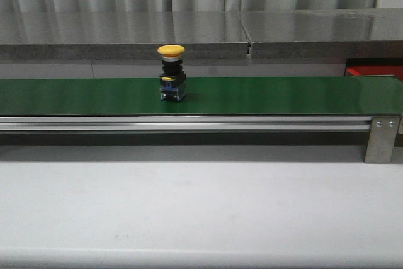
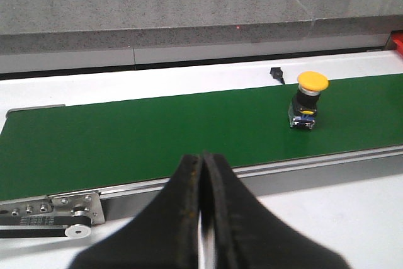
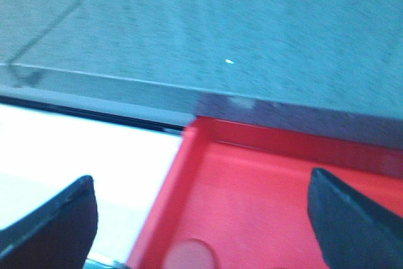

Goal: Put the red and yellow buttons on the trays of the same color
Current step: 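Move the right gripper back over the yellow button on the belt, then lower the right gripper and grasp the yellow button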

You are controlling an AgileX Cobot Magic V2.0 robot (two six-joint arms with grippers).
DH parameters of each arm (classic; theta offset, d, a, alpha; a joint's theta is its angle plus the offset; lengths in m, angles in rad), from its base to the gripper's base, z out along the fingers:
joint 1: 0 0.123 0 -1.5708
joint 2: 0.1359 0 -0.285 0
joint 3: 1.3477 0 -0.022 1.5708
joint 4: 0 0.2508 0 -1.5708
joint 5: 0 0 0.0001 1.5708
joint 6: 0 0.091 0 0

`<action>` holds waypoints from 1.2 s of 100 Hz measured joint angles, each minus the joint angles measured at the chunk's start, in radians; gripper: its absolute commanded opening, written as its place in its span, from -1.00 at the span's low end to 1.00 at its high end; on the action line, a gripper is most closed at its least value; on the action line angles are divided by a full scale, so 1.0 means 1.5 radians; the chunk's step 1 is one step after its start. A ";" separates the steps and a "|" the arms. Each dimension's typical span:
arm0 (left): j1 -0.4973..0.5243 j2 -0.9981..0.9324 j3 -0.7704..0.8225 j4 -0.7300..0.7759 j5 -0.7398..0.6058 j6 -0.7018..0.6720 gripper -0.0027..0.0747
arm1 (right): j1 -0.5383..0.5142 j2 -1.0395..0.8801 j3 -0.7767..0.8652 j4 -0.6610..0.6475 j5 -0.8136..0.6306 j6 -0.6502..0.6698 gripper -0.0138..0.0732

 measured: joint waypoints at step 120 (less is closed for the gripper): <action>0.000 0.000 0.000 0.000 0.000 0.000 -0.98 | 0.491 -0.005 0.000 -0.233 0.018 -0.011 0.84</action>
